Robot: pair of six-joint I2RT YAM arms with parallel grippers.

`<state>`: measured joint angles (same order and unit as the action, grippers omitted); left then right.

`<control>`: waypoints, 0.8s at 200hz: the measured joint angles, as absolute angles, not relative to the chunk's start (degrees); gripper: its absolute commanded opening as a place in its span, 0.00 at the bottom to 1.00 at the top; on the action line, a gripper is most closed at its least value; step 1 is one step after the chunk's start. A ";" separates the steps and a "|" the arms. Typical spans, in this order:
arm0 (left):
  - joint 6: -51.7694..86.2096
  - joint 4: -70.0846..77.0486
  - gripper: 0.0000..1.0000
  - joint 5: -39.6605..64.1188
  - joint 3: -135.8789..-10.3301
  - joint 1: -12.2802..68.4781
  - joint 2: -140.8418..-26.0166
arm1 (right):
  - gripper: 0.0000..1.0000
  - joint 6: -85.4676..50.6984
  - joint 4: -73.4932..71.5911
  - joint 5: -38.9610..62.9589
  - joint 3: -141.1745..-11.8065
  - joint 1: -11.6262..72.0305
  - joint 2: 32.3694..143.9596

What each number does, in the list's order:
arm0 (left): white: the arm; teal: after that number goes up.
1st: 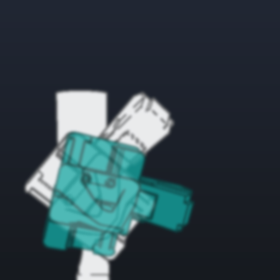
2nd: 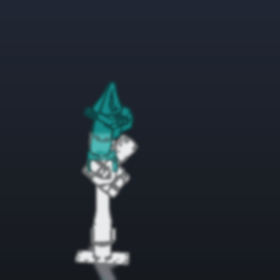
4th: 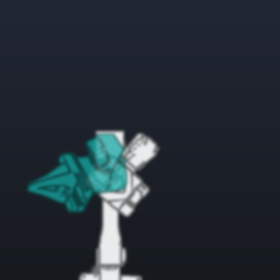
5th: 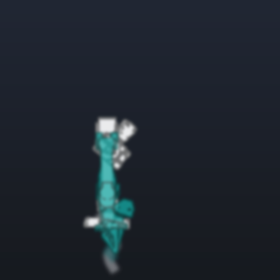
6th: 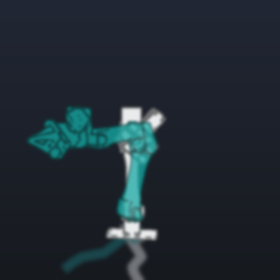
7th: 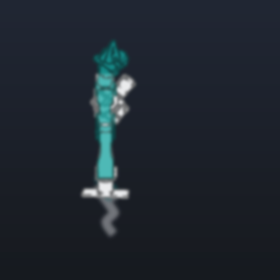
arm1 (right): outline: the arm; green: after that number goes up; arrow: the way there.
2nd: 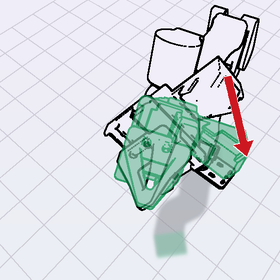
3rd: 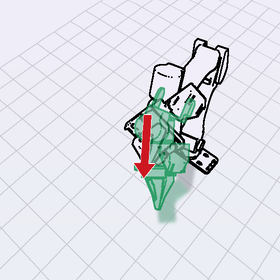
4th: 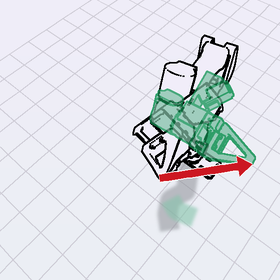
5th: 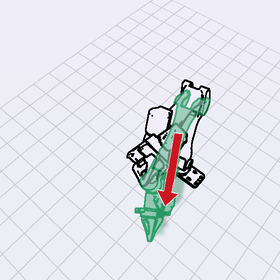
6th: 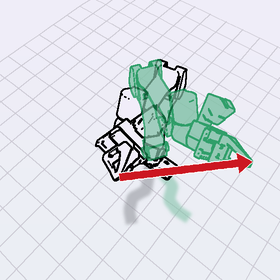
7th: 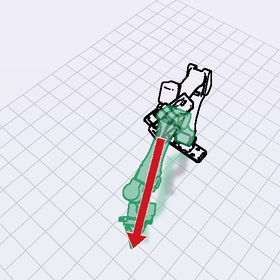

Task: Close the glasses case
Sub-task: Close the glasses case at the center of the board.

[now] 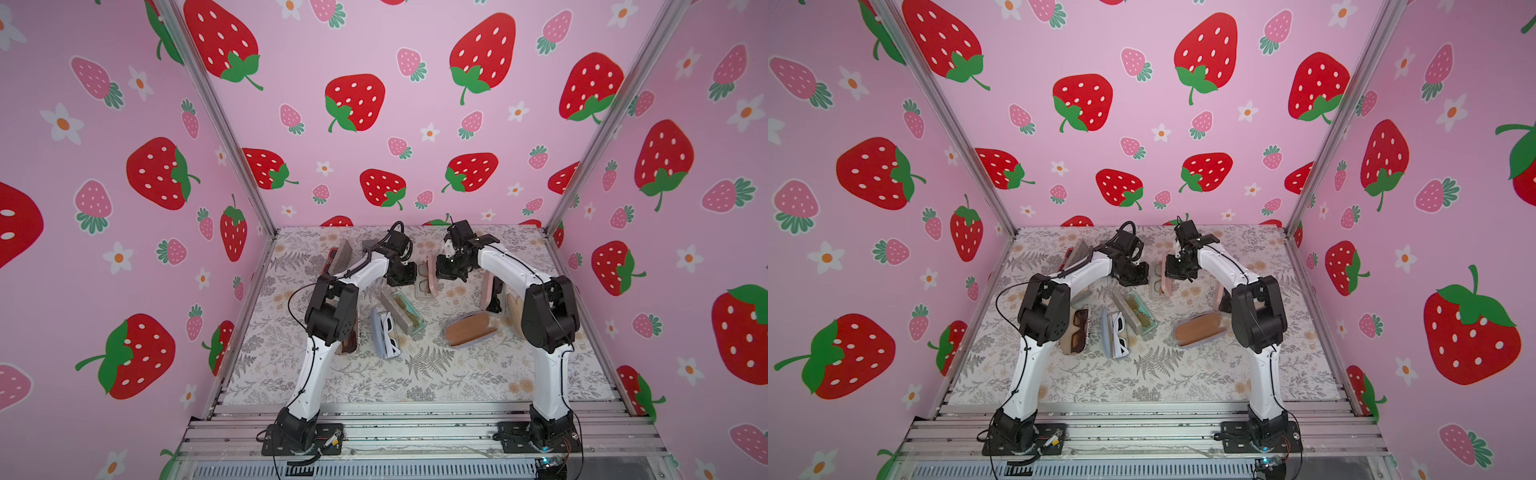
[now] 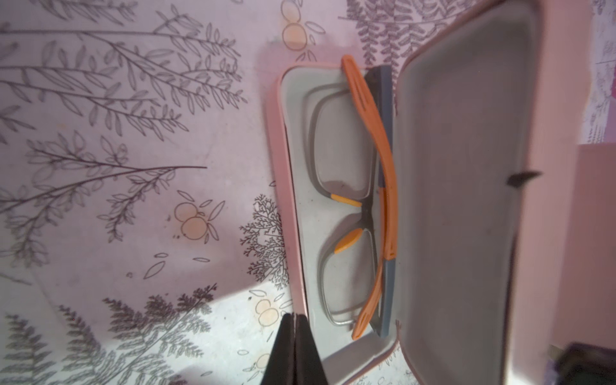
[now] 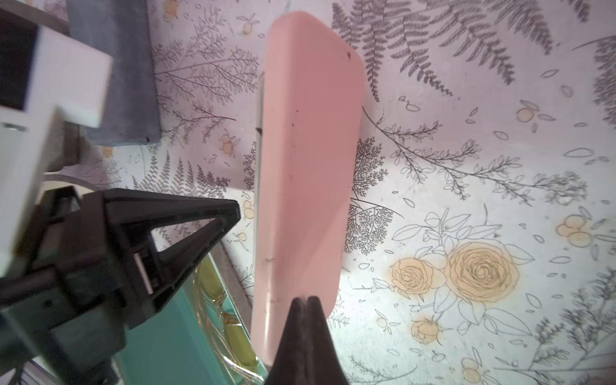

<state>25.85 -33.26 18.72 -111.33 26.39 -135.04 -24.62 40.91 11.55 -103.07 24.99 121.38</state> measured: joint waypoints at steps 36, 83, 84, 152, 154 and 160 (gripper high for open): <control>25.96 -33.06 0.00 19.20 -111.33 25.98 -135.41 | 0.00 -24.62 40.86 12.08 -103.11 24.95 122.45; 26.63 -32.53 0.00 20.34 -112.64 26.00 -137.34 | 0.00 -24.60 40.29 12.58 -103.39 24.88 122.56; 26.65 -32.51 0.00 20.38 -112.68 26.00 -137.43 | 0.00 -24.62 40.29 12.58 -103.42 24.88 122.56; 26.94 -31.97 0.00 21.19 -113.62 25.93 -139.04 | 0.00 -24.60 40.03 13.26 -104.92 24.69 124.60; 26.94 -31.97 0.00 21.19 -113.62 25.93 -139.04 | 0.00 -24.60 40.03 13.28 -104.92 24.69 124.64; 26.94 -31.97 0.00 21.19 -113.62 25.93 -139.04 | 0.00 -24.60 40.03 13.34 -104.92 24.69 124.75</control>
